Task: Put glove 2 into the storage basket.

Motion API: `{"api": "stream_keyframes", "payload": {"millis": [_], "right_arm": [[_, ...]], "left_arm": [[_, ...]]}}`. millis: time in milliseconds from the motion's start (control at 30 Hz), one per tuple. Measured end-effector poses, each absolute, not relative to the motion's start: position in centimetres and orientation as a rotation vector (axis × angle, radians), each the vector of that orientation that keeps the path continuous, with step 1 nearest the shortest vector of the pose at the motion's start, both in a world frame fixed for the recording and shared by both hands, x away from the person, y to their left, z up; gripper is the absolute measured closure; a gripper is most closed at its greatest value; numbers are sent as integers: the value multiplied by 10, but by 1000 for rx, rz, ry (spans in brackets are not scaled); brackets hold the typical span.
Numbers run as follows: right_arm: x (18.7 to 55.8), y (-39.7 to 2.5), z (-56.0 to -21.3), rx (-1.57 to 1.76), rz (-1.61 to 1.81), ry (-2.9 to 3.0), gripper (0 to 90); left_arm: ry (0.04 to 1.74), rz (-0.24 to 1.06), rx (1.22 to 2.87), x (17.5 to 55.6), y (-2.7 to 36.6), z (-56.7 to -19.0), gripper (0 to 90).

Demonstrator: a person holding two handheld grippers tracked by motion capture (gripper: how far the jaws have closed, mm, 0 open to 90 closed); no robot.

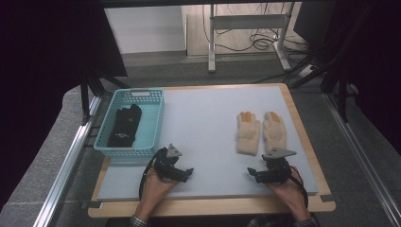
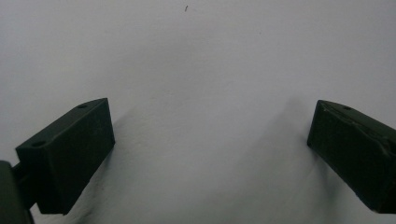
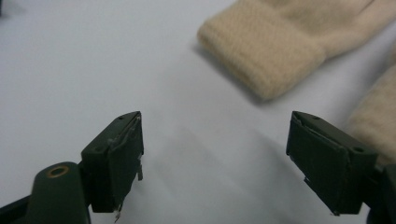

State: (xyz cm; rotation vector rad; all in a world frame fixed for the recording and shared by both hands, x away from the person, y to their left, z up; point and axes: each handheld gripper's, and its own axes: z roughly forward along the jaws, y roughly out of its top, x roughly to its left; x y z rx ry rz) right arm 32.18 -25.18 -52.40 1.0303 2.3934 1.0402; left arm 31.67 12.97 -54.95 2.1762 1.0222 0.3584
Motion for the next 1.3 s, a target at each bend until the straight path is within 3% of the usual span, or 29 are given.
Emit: {"api": "stream_keyframes", "payload": {"millis": [167,567,700,1033,1200,1300], "right_arm": [[329,-253,-507,1028,1054,2368,223],[379,-254,-481,993,1020,2316,399],[400,-248,-478,975,993,2324,386],[451,-222,-501,990,941,2434,237],[462,-214,-512,996,886,2463,236],[465,-211,-515,1037,879,2489,313]], "left_arm": [[1023,358,2175,317,130,-550,8],[1023,357,2176,317,130,-549,8],[1023,357,2176,317,130,-549,8],[1022,357,2179,317,130,-549,7],[1024,356,2177,317,130,-549,8],[1022,356,2177,317,130,-549,8]]}}
